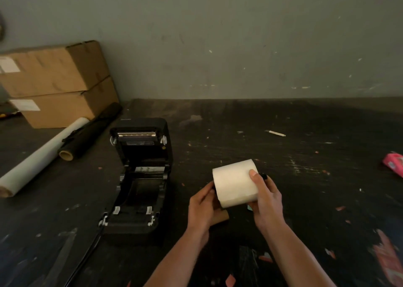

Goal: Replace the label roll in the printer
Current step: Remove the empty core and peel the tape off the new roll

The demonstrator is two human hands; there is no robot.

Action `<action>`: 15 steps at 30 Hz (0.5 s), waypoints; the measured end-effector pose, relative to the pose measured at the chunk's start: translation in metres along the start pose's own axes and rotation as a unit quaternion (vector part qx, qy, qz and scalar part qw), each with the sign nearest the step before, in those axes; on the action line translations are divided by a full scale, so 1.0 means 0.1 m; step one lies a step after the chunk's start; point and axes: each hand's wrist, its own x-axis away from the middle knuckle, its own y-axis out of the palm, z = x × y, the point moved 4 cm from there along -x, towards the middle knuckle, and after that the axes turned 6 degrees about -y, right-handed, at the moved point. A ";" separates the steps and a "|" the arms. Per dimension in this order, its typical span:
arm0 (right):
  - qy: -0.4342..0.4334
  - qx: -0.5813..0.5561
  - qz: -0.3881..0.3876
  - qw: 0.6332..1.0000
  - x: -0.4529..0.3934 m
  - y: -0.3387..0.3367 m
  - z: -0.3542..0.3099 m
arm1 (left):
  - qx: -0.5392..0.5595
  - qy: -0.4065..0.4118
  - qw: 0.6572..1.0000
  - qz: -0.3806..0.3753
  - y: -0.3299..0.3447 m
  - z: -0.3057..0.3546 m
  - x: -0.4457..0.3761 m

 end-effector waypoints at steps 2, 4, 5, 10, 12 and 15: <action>-0.001 0.007 -0.006 1.000 0.00 0.02 0.03 | 0.074 -0.047 0.996 0.018 -0.05 -0.04 -0.04; -0.002 0.012 -0.011 1.000 0.01 0.05 0.07 | 0.129 -0.076 0.988 0.034 -0.10 -0.07 -0.06; -0.006 0.017 -0.016 1.000 0.02 0.07 0.09 | 0.149 -0.090 0.984 0.044 -0.11 -0.08 -0.06; -0.041 0.073 -0.051 0.995 0.07 0.23 0.12 | 0.181 -0.135 0.969 0.104 -0.22 -0.03 -0.07; -0.063 0.099 -0.080 0.990 0.09 0.34 0.13 | 0.187 -0.135 0.966 0.120 -0.28 0.02 -0.05; -0.083 0.133 -0.128 0.979 0.10 0.55 0.19 | 0.213 -0.119 0.960 0.140 -0.39 0.11 0.03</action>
